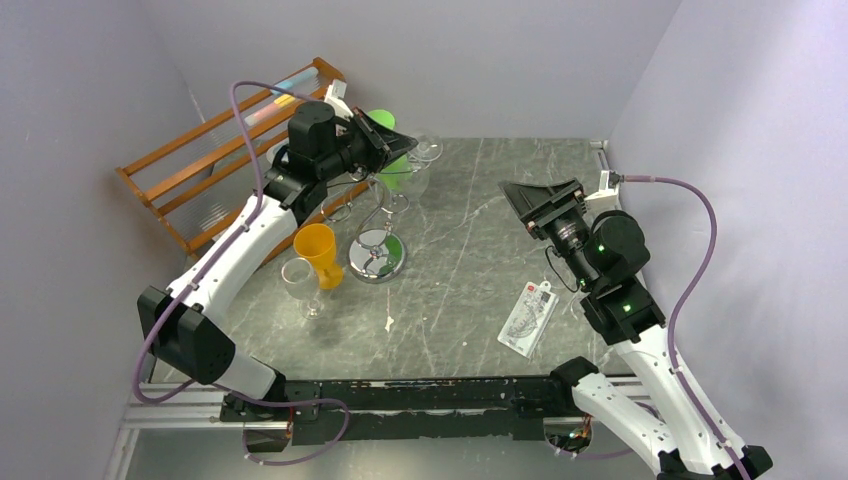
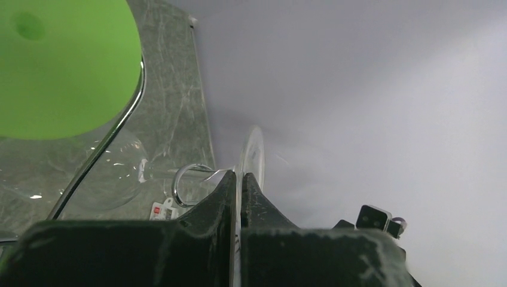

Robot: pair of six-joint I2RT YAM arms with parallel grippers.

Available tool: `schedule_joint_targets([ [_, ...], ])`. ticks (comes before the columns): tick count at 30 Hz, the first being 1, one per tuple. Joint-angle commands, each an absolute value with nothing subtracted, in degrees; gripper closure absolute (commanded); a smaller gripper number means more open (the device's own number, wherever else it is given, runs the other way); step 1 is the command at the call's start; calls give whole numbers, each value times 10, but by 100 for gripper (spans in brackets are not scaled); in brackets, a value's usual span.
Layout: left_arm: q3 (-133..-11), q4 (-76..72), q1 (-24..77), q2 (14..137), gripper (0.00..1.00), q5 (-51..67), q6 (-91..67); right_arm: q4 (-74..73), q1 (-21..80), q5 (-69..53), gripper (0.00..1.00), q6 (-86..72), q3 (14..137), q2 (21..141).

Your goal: Place the wine glass upside down on the wine glass rack

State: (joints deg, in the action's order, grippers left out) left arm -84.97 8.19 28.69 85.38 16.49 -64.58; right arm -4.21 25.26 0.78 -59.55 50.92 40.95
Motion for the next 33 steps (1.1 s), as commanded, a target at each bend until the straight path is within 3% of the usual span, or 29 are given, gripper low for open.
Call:
schedule_joint_targets([
  [1,-870,83,291,851,92,121,-627,-46,254,21,49,-599,498,403],
  [8,-864,127,299,830,82,58,-589,-43,254,20,49,-597,497,402],
  [16,-849,151,302,820,87,51,-566,-42,255,9,49,-599,504,409],
  [27,-848,175,302,798,57,65,-537,-95,254,10,49,-584,526,419],
  [33,-835,187,302,771,52,73,-524,-108,254,13,49,-581,525,422],
])
